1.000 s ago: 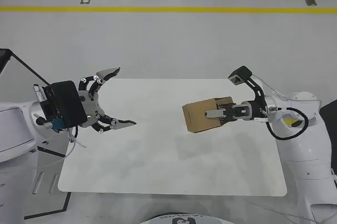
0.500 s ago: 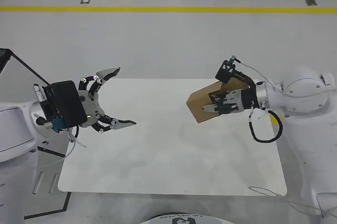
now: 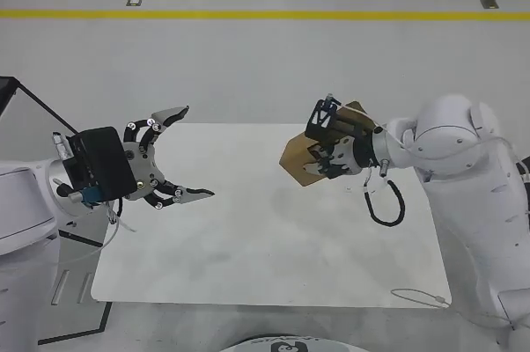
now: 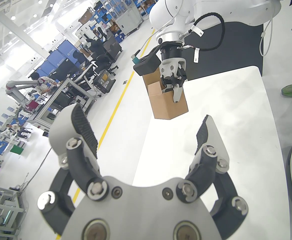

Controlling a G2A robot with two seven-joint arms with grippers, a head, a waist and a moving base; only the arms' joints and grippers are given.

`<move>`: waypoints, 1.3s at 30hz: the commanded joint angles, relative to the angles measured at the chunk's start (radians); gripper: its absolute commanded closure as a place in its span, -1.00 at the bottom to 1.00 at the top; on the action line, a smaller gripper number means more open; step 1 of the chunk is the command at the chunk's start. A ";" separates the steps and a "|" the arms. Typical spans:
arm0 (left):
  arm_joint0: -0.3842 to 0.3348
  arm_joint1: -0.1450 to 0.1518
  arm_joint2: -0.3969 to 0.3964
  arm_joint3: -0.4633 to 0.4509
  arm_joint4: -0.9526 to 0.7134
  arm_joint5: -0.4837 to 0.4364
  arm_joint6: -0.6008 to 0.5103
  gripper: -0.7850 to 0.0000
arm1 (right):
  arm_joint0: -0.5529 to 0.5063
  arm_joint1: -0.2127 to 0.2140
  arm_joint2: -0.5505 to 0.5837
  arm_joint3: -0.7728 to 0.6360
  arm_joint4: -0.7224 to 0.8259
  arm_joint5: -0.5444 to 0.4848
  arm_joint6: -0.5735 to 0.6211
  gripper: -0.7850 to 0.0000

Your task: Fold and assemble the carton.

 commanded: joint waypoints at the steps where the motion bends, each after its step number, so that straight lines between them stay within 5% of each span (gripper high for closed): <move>1: 0.000 0.000 0.000 0.000 0.000 0.000 0.000 -1.00 | 0.000 0.000 0.000 0.000 0.000 0.000 0.000 1.00; 7: 0.000 0.000 0.000 0.000 0.000 0.000 0.000 -1.00 | 0.025 0.006 -0.072 -0.053 -0.177 0.035 0.035 1.00; 13: 0.000 0.000 0.000 0.000 0.000 0.000 0.000 -1.00 | 0.184 0.000 -0.339 -0.012 -0.373 0.077 0.077 1.00; 22: 0.000 0.000 0.000 0.000 0.000 0.000 0.000 -1.00 | 0.387 -0.070 -0.646 0.188 -0.327 0.044 0.044 1.00; 39: 0.000 0.000 0.000 0.000 0.000 0.000 0.000 -1.00 | 0.349 -0.111 -0.752 0.230 -0.387 0.020 0.003 1.00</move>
